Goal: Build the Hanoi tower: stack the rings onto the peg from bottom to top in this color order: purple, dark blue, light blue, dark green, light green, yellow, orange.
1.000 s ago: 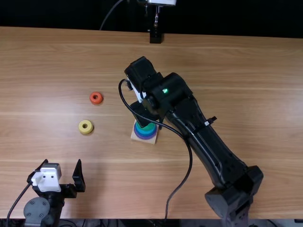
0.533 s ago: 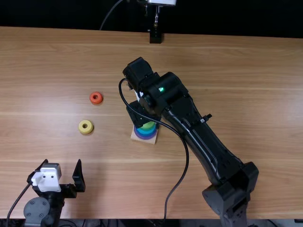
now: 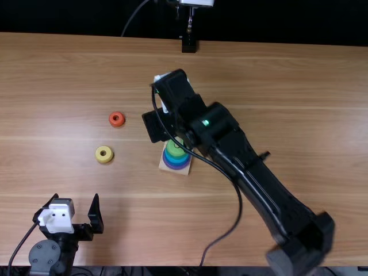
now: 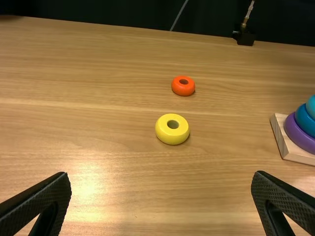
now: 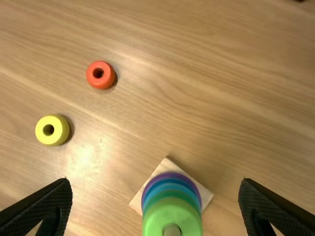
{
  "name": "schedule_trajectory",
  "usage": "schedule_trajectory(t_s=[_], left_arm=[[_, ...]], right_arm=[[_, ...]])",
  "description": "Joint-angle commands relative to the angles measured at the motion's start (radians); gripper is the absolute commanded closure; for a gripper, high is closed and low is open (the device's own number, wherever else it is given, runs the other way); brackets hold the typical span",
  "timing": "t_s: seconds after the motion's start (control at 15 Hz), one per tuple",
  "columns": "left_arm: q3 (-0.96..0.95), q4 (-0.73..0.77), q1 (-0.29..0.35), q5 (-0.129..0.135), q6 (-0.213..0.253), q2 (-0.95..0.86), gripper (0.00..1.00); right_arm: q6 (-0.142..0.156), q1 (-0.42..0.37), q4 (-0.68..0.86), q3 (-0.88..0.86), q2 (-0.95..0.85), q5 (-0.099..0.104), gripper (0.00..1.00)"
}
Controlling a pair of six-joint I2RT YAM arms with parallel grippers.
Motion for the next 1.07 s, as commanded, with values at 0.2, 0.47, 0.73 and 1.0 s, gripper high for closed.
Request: schedule_trajectory(t_s=[0.2,0.47,0.73,1.0], left_arm=[[-0.111,-0.076,-0.004,0.010,0.003,-0.012,0.00],[-0.111,-0.076,-0.004,0.010,0.003,-0.012,0.00],[-0.111,-0.076,-0.004,0.010,0.002,-0.012,0.00],[-0.111,-0.076,-0.004,0.010,0.002,-0.012,0.00]], right_arm=[[-0.002,-0.177,0.454,-0.558,-0.505,0.146,0.00],[-0.004,-0.416,0.772,-1.001,-0.893,0.171,0.00],[-0.004,-0.617,0.796,-1.279,-1.194,-0.053,0.00],[-0.008,-0.658,0.796,-1.486,-1.499,-0.094,0.00]])
